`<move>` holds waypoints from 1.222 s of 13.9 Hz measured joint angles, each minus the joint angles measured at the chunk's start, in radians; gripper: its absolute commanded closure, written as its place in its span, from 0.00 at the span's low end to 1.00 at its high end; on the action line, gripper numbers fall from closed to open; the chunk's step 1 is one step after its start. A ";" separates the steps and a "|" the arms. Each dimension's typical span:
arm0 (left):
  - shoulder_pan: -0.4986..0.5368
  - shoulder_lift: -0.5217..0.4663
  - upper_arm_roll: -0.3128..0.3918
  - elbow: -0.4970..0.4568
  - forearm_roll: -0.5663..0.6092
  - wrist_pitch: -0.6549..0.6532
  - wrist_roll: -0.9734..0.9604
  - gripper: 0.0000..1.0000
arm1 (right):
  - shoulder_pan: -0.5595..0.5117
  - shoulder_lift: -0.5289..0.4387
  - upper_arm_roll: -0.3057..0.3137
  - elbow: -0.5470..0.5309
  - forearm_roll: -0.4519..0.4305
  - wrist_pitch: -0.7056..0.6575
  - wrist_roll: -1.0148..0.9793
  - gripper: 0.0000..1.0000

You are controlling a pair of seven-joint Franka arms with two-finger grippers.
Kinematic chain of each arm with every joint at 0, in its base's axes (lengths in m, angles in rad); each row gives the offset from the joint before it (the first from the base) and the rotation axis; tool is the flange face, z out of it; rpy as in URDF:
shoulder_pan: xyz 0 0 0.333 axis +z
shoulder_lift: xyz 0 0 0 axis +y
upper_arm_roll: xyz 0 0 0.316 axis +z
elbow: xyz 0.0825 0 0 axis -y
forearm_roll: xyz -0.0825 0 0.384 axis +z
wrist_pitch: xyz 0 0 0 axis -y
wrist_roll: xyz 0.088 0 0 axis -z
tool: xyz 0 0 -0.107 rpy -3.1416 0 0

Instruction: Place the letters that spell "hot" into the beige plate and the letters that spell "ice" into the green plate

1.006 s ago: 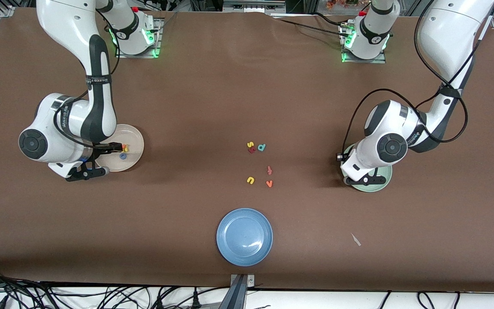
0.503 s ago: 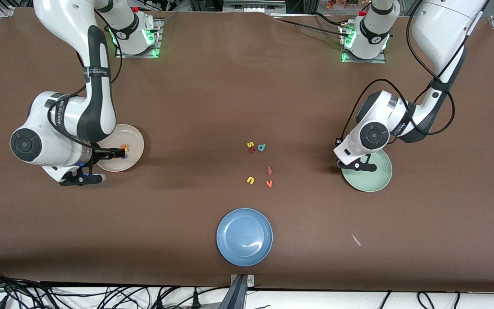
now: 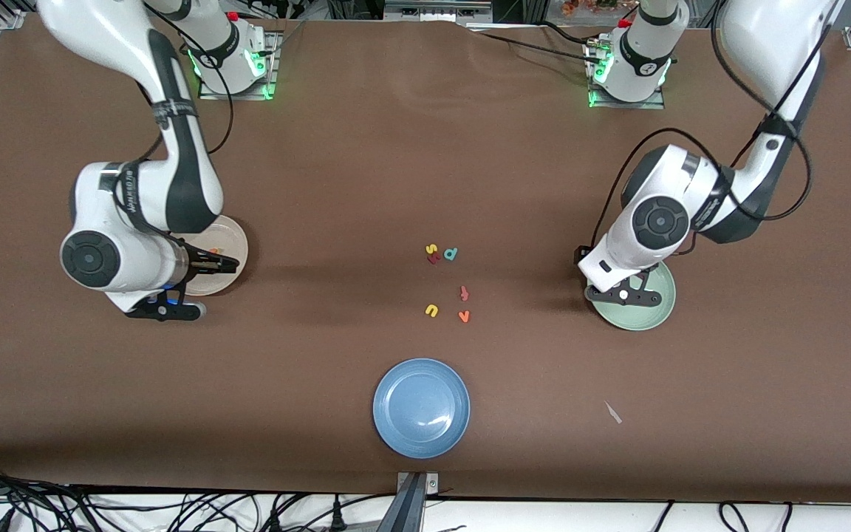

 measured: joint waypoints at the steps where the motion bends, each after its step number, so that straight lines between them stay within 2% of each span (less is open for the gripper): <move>1: -0.001 -0.015 -0.027 0.058 0.000 -0.070 0.000 0.00 | -0.110 -0.037 0.112 -0.001 -0.046 -0.001 0.014 0.00; 2: -0.004 -0.026 -0.051 0.116 0.000 -0.136 0.000 0.00 | -0.197 -0.080 0.193 -0.006 -0.069 -0.005 0.016 0.00; 3: -0.005 -0.034 -0.072 0.167 0.000 -0.186 0.000 0.00 | -0.243 -0.124 0.229 -0.015 -0.077 -0.011 0.006 0.00; 6: -0.006 -0.041 -0.097 0.313 0.000 -0.306 0.005 0.00 | -0.266 -0.272 0.245 -0.079 -0.077 -0.033 -0.060 0.00; 8: 0.010 -0.043 -0.086 0.392 0.000 -0.373 0.105 0.00 | -0.266 -0.368 0.249 -0.122 -0.078 -0.091 -0.077 0.00; 10: 0.005 -0.064 -0.007 0.432 -0.013 -0.393 0.245 0.00 | -0.263 -0.444 0.237 -0.131 -0.083 -0.170 -0.086 0.00; 13: -0.069 -0.134 0.238 0.423 -0.203 -0.406 0.365 0.00 | -0.258 -0.505 0.187 -0.127 -0.085 -0.254 -0.129 0.00; 15: -0.126 -0.198 0.374 0.365 -0.267 -0.376 0.429 0.00 | -0.258 -0.516 0.176 -0.123 -0.085 -0.263 -0.134 0.00; 17: -0.163 -0.260 0.431 0.269 -0.277 -0.296 0.437 0.00 | -0.257 -0.520 0.176 -0.120 -0.085 -0.255 -0.134 0.00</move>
